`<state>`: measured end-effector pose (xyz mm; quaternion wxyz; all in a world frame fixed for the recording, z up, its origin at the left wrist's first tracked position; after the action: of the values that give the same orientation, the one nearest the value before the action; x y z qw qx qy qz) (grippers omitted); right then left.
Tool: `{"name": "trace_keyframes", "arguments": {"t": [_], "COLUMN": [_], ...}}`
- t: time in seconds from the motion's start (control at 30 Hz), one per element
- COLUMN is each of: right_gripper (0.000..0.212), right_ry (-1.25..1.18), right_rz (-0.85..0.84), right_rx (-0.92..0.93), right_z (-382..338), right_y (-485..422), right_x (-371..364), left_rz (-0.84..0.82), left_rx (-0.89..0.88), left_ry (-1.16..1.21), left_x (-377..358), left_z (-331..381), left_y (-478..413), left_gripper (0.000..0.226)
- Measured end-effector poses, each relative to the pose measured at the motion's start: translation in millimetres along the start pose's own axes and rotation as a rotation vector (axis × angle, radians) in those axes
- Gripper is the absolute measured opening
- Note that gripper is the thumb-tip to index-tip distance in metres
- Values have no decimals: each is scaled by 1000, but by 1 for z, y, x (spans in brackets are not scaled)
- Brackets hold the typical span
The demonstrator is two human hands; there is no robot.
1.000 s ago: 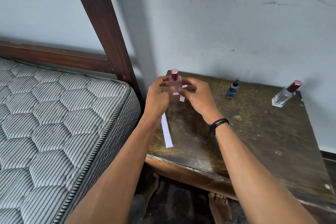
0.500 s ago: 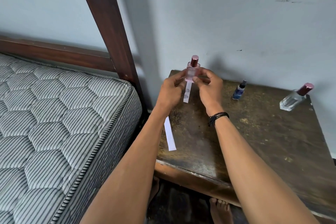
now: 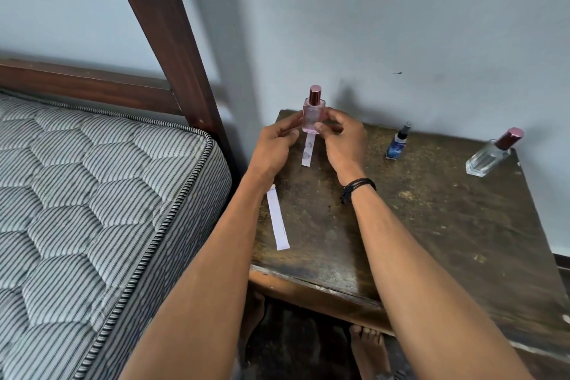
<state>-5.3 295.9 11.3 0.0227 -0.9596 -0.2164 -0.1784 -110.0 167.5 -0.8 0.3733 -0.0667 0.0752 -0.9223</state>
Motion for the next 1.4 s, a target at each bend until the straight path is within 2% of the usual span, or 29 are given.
{"name": "trace_keyframes", "arguments": {"t": [0.87, 1.17, 1.4], "right_gripper": [30, 52, 37], "right_ry": [76, 60, 71], "right_rz": [-21, -38, -32], "right_rx": [18, -14, 6], "right_z": [0, 6, 8], "right_y": [2, -3, -3], "right_x": [-3, -6, -7], "left_rz": [27, 56, 18], "left_rx": [8, 26, 55], "left_ry": [-47, -3, -15], "left_x": [5, 9, 11], "left_z": [-2, 0, 1], "left_y": [0, 1, 7], "left_gripper": [42, 39, 41]}}
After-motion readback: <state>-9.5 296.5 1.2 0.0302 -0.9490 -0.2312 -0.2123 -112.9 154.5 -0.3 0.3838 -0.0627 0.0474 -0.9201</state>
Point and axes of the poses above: each hand's wrist, its own y-axis away from the middle knuckle, its own x-axis out of the back of the hand, z = x × y, the point moved 10 cm from there along -y, towards the middle knuckle, and after that the axes turned 15 degrees about -x, right-handed, at the moved point
